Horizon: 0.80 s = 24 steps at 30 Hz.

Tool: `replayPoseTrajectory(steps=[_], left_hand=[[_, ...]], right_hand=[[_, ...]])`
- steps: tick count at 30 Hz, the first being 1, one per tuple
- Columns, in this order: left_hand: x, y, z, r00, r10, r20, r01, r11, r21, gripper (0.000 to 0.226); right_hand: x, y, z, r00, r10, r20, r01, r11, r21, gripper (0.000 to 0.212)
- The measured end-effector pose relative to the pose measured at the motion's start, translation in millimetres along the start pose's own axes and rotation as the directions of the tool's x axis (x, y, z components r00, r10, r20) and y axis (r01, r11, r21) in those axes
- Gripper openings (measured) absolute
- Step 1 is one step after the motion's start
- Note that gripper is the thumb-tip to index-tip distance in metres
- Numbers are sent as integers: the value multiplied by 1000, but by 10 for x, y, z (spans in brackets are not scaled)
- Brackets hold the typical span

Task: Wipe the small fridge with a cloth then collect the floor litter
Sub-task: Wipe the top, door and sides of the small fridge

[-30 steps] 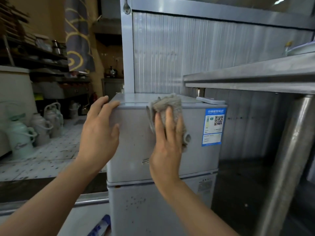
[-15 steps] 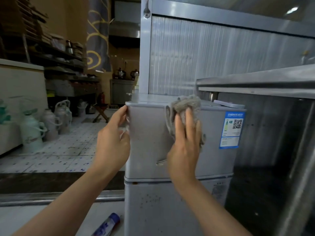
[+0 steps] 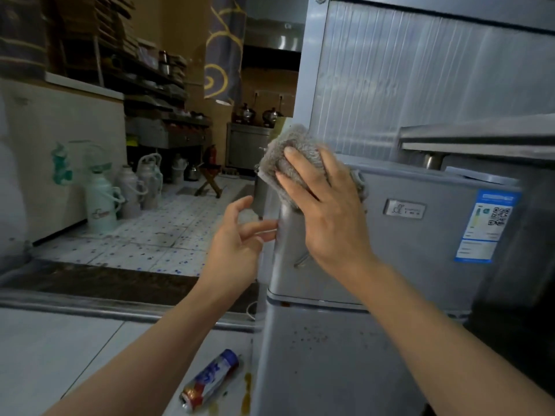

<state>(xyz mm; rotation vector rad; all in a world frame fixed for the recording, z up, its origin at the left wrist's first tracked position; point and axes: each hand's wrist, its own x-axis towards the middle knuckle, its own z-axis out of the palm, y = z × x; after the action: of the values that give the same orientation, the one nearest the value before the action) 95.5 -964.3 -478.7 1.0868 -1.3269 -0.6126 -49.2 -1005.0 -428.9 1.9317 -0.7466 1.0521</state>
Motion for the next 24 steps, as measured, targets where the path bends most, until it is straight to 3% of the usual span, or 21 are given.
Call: replayPoseTrajectory(steps=[2, 7, 10, 16, 19, 21, 24], left_hand=[[-42, -65, -23, 999, -38, 5, 38, 999, -21, 59], [-254, -225, -38, 974, -223, 46, 221, 974, 45, 58], [-336, -241, -43, 971, -228, 66, 222, 971, 88, 54], [-179, -114, -62, 987, -145, 67, 148, 988, -42, 47], [-173, -126, -16, 989, -146, 30, 148, 984, -96, 42], [-201, -159, 14, 985, -175, -9, 172, 976, -135, 35], [-263, -217, 35, 960, -268, -84, 243, 943, -227, 25]], right_hand=[[-257, -6, 66, 995, -95, 20, 95, 995, -17, 42], [-1073, -295, 140, 938, -265, 224, 266, 964, 26, 54], [-991, -209, 53, 900, -344, 266, 357, 934, 2, 50], [-50, 79, -110, 981, -143, 130, 157, 982, -108, 47], [6, 53, -43, 994, -104, 42, 107, 992, -70, 45], [-278, -32, 48, 993, -108, 50, 109, 994, -30, 52], [-959, -208, 152, 954, -244, 172, 243, 970, 24, 60]])
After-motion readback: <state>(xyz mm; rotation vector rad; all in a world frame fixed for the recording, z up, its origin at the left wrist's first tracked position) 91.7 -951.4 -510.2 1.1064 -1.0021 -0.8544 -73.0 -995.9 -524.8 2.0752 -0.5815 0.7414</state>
